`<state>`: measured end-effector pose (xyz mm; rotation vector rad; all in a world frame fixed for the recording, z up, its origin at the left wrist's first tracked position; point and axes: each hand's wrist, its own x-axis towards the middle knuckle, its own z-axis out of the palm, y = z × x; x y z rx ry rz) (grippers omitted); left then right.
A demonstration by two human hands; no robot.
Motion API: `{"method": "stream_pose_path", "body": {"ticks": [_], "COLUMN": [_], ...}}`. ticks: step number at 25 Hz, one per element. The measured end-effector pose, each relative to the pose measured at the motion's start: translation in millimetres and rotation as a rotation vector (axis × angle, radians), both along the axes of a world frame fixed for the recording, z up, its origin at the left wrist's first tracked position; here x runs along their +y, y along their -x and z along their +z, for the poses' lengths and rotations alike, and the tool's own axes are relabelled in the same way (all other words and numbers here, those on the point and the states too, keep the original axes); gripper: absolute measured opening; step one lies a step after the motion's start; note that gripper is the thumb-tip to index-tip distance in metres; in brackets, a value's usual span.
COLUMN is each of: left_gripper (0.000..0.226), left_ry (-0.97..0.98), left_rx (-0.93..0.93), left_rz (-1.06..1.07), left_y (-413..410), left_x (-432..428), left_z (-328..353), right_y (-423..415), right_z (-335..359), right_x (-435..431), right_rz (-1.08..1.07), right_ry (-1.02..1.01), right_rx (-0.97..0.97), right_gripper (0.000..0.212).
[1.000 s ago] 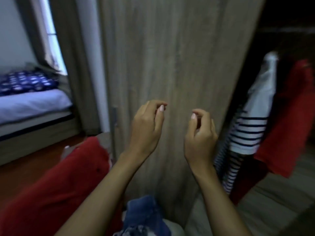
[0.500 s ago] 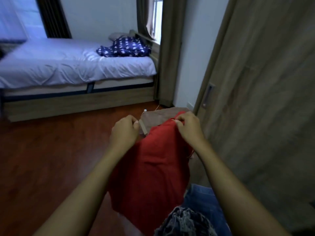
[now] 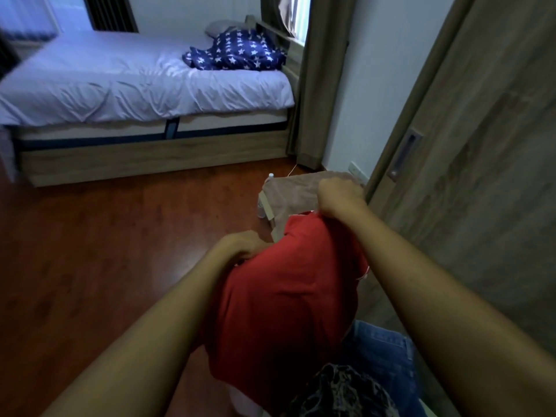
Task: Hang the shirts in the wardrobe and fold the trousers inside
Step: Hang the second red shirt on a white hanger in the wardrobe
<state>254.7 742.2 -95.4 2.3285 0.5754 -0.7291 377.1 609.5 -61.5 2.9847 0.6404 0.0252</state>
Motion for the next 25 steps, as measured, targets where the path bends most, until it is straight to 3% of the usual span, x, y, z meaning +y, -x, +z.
{"method": "stream_pose_path", "body": {"ticks": [2,4,7,10,12,15,20,23,25], "left_gripper": [0.033,0.031,0.028,0.051,0.069,0.072,0.059,0.033,0.012], "left_ry": [-0.063,-0.094,-0.013,0.028,0.02,0.118,0.181,0.239,0.231], "left_rx": [0.008,-0.052,-0.236,-0.5,-0.61,-0.605,-0.329,-0.475,-0.655], "left_rz": [-0.038,-0.039,0.044,0.27,0.292,0.082,-0.118,-0.046,0.033], "left_y": [-0.2,1.1,1.5,-4.4,-4.1,-0.1,-3.5,-7.9,-12.1], "left_x": [-1.1,-0.1,-3.9,-5.0,-6.9,-15.2,-18.0,-20.3,-20.5], "left_z": [2.9,2.5,1.6,-0.5,8.9,25.8,20.8,11.2,4.2], "right_y": [1.8,3.5,12.8,33.3,51.0,78.9,113.6,127.3,126.1], "right_z": [-3.8,-7.5,-2.5,10.0,12.7,2.9,-10.9,-14.7,-17.4], "right_x": [-1.0,-9.1,-26.5,-54.4,-77.3,-110.4,-143.3,-145.7,-144.1], "right_rz": [0.02,0.013,0.024,0.093,0.158,0.249,0.276,0.145,-0.098], "right_ry": [-0.028,-0.252,-0.908,-1.45,-1.744,-2.157,-2.394,-2.479,-2.5], "right_rx": [-0.03,-0.051,-0.011,0.063,0.22,0.642,0.858,0.917,0.911], "right_gripper": [0.028,0.024,0.011,0.026,0.024,0.008,0.024,0.027,0.015]}}
